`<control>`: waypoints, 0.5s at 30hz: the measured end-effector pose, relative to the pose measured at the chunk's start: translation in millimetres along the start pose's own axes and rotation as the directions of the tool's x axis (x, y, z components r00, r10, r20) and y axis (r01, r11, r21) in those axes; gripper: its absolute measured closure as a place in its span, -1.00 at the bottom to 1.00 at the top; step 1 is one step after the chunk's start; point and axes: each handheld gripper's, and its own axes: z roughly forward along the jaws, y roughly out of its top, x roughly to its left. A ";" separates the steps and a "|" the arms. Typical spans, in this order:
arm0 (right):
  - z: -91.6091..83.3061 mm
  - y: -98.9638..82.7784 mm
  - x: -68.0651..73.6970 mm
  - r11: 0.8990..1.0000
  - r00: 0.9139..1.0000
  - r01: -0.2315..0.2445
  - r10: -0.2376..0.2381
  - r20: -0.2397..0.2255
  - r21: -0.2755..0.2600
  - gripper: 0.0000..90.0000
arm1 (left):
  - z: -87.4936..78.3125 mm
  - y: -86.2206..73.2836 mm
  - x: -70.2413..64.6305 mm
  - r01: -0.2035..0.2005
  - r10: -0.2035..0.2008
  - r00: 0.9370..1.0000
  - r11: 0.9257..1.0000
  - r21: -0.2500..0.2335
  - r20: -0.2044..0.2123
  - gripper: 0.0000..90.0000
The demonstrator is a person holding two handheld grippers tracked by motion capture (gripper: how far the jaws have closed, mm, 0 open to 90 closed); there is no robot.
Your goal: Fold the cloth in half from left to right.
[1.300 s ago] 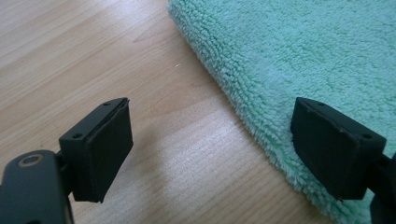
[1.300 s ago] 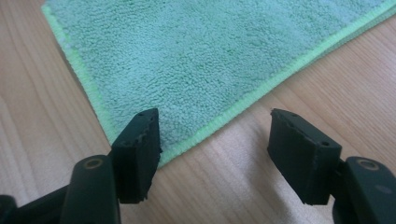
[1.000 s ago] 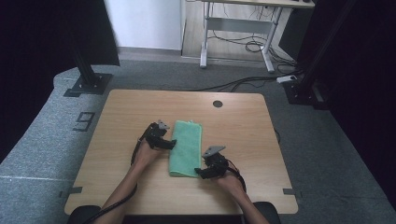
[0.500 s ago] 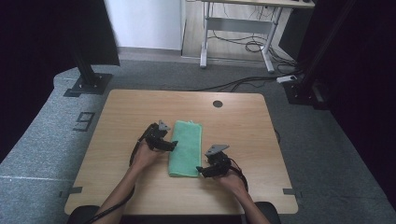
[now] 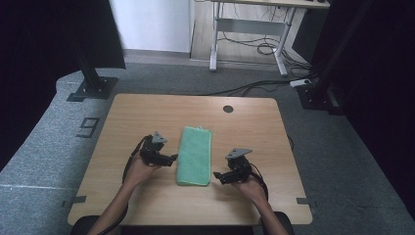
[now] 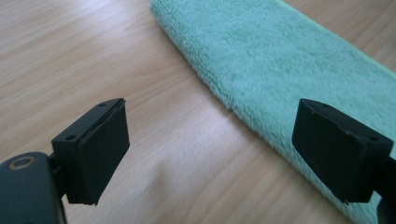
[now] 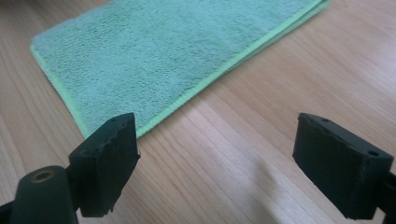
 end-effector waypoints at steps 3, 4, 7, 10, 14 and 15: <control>-4.7 -1.3 -2.5 1.000 1.000 -0.007 0.007 0.014 -0.010 -0.70 | -9.8 -6.4 0.4 0.005 -0.005 1.000 1.000 -0.002 0.003 -0.76; -6.1 -1.7 -3.5 1.000 1.000 -0.007 0.007 0.017 -0.013 -0.70 | -11.8 -7.9 0.4 0.006 -0.006 1.000 1.000 -0.003 0.003 -0.76; -9.4 -3.1 -5.3 1.000 1.000 -0.012 0.013 0.023 -0.014 -0.76 | -20.3 -15.9 0.3 0.005 -0.005 1.000 1.000 0.004 0.004 -0.77; -12.3 -5.6 -7.0 1.000 0.999 -0.018 0.018 0.031 -0.010 -0.85 | -25.5 -23.0 0.0 0.007 -0.007 1.000 1.000 0.007 0.001 -0.80; -16.7 -11.2 -10.0 1.000 0.999 -0.024 0.024 0.047 -0.005 -0.94 | -31.6 -34.5 0.1 0.004 -0.004 1.000 1.000 0.015 -0.008 -0.87; -18.0 -13.0 -11.3 1.000 0.998 -0.026 0.026 0.051 -0.005 -0.95 | -33.3 -38.4 0.5 0.006 -0.006 1.000 1.000 0.018 -0.010 -0.88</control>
